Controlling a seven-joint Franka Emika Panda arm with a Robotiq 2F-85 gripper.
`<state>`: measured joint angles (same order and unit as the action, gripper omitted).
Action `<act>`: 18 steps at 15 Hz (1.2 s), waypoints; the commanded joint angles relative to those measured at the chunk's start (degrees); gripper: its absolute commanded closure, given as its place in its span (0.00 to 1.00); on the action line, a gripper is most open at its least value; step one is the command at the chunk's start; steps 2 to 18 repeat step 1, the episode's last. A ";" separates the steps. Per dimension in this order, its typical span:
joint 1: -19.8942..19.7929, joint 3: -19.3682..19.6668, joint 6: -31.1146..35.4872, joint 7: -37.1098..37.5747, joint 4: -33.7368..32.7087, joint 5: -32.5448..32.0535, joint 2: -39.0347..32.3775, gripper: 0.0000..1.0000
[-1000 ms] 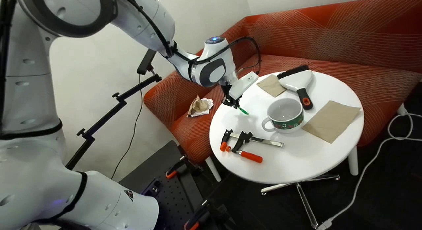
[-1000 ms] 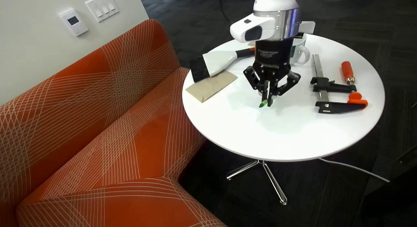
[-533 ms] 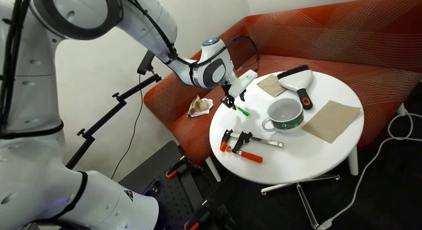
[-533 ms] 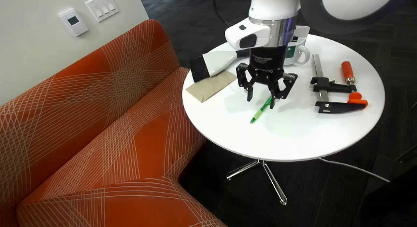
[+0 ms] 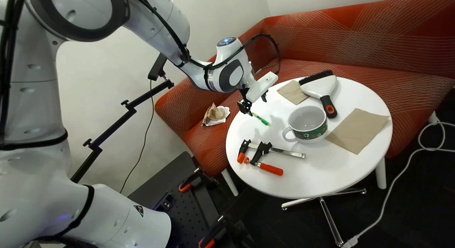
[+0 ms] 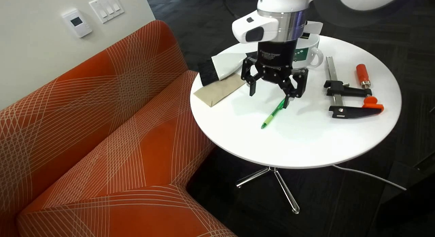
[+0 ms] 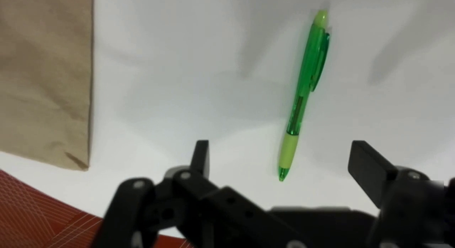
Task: Remove the green pen from the white bowl
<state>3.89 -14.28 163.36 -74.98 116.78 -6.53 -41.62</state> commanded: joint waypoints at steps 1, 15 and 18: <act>-1.25 -1.02 -0.18 1.31 -0.19 -1.76 -0.10 0.00; -1.25 -1.02 -0.18 1.31 -0.19 -1.76 -0.10 0.00; -1.25 -1.02 -0.18 1.31 -0.19 -1.76 -0.10 0.00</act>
